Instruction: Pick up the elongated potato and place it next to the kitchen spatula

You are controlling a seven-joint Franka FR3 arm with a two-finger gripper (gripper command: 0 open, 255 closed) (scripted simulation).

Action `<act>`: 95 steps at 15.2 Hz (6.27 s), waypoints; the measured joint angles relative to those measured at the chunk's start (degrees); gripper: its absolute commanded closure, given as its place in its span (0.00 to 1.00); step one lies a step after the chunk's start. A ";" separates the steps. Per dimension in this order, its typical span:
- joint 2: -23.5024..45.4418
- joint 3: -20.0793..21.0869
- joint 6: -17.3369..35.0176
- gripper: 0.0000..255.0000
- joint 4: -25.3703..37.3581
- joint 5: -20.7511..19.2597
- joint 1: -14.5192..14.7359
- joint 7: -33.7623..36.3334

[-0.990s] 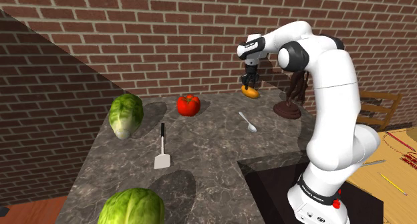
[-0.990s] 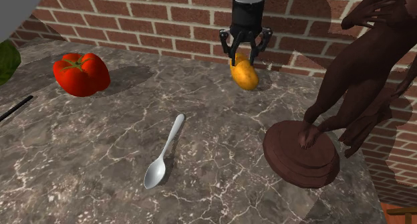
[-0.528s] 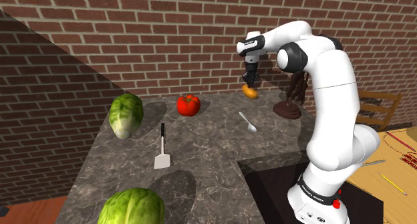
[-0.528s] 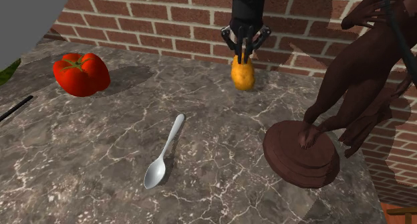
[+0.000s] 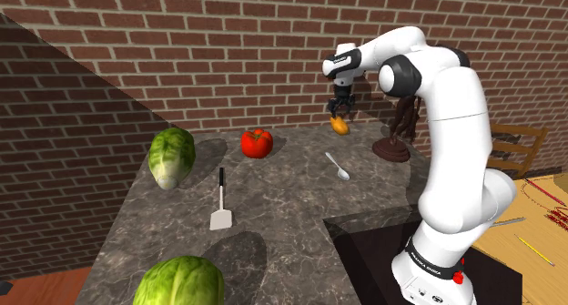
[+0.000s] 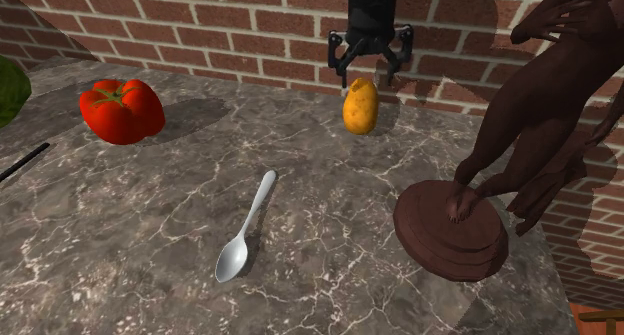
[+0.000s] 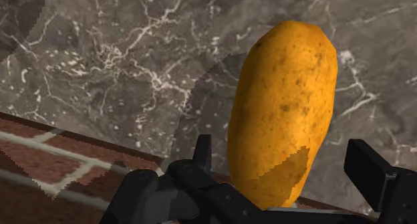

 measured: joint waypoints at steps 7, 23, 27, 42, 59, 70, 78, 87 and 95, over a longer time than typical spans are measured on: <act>-0.62 -0.19 5.43 0.00 -2.32 -0.17 0.42 1.17; -0.96 0.38 8.93 1.00 -4.02 -0.17 0.11 1.15; -0.83 0.52 6.68 1.00 -2.91 -0.16 0.00 1.36; -12.98 0.49 21.52 0.00 -26.98 8.74 -2.16 2.14; -13.04 1.24 23.64 1.00 -27.73 9.40 -1.57 2.19; -15.79 0.05 16.96 1.00 -24.90 7.28 -1.93 3.31; 6.30 0.26 -17.57 0.00 11.87 2.59 -4.21 7.37; 7.91 0.76 -13.34 0.00 7.41 2.30 -3.94 7.27; 8.06 0.77 -13.34 1.00 7.49 2.30 -3.96 7.24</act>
